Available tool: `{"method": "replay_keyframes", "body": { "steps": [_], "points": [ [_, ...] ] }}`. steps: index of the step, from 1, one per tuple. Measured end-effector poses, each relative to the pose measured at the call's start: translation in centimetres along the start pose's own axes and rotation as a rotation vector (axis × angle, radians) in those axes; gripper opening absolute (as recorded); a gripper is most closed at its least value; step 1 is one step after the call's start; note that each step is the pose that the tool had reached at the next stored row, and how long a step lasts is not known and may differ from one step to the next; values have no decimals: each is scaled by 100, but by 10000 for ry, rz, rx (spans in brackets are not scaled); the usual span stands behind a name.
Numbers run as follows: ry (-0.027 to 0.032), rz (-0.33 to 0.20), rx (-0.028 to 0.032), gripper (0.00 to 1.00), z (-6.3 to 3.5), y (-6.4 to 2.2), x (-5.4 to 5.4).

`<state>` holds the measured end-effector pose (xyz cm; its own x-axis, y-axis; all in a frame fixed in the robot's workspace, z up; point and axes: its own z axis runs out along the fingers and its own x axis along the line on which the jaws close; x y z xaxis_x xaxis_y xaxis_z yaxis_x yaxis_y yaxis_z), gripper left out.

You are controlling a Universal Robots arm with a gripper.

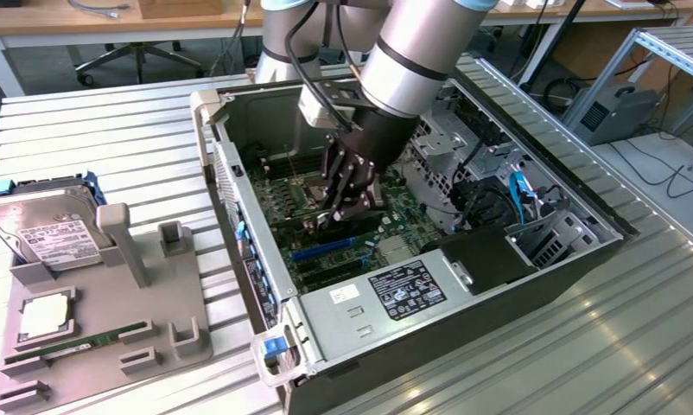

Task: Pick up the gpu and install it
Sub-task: 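Insert the gpu into the slot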

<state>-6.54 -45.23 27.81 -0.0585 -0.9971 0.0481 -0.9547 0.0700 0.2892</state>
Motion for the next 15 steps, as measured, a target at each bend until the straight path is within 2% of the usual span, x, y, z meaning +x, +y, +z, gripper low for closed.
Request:
{"method": "replay_keyframes", "body": {
  "steps": [15],
  "points": [
    [1, -1, 0, 27, 46, 12, -16]
  ]
}}
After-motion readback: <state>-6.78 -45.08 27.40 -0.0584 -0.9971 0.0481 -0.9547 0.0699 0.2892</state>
